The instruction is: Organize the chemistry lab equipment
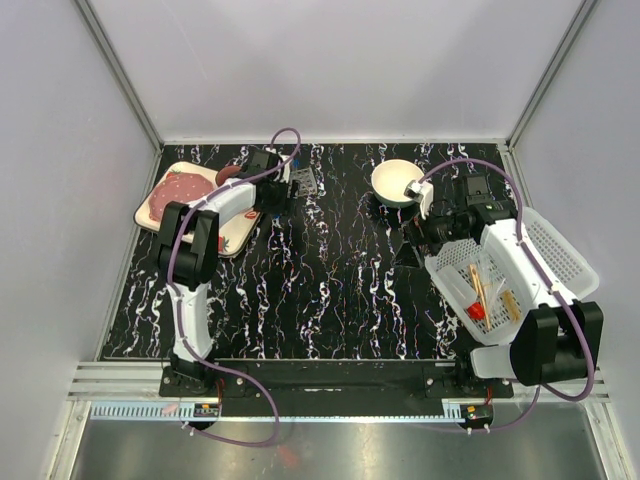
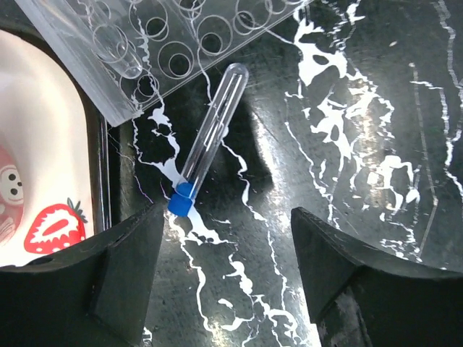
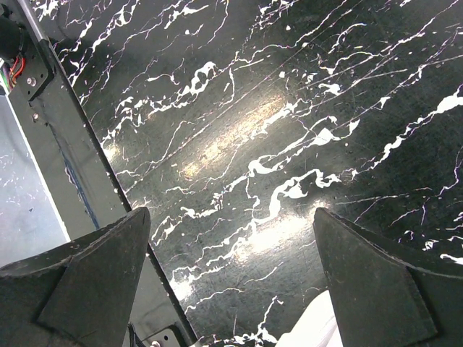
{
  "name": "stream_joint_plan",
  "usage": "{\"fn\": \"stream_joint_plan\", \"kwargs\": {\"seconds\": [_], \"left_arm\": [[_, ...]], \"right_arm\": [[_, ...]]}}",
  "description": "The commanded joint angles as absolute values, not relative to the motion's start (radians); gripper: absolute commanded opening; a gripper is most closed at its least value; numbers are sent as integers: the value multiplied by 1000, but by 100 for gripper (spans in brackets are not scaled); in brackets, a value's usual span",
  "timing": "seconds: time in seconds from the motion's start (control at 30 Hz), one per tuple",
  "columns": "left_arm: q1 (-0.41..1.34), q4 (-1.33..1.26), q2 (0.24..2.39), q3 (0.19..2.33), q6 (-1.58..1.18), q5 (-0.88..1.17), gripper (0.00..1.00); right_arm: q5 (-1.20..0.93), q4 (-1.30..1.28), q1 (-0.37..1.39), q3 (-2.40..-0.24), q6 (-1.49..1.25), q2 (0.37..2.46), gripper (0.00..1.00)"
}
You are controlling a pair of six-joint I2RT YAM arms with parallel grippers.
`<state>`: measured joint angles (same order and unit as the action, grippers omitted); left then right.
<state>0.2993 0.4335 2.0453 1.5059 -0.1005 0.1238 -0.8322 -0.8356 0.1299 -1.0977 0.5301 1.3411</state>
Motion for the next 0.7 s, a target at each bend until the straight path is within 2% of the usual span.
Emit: {"fn": "stream_joint_plan", "kwargs": {"seconds": [0.0, 0.2, 0.33, 0.6, 0.67], "left_arm": [[299, 442, 2089, 1578, -64, 66, 73], [299, 463, 2137, 1628, -60, 66, 71], [299, 465, 2151, 1623, -72, 77, 64], [301, 459, 2140, 1569, -110, 89, 30], [302, 457, 2122, 1552, -115, 101, 26]], "right_arm": [[-865, -838, 127, -1137, 522, 1358, 100], [-873, -838, 127, -1123, 525, 1358, 100], [-876, -839, 126, -1123, 523, 1359, 100], [-910, -854, 126, -1132, 520, 1347, 100], [-922, -861, 126, -1131, 529, 1336, 100]]}}
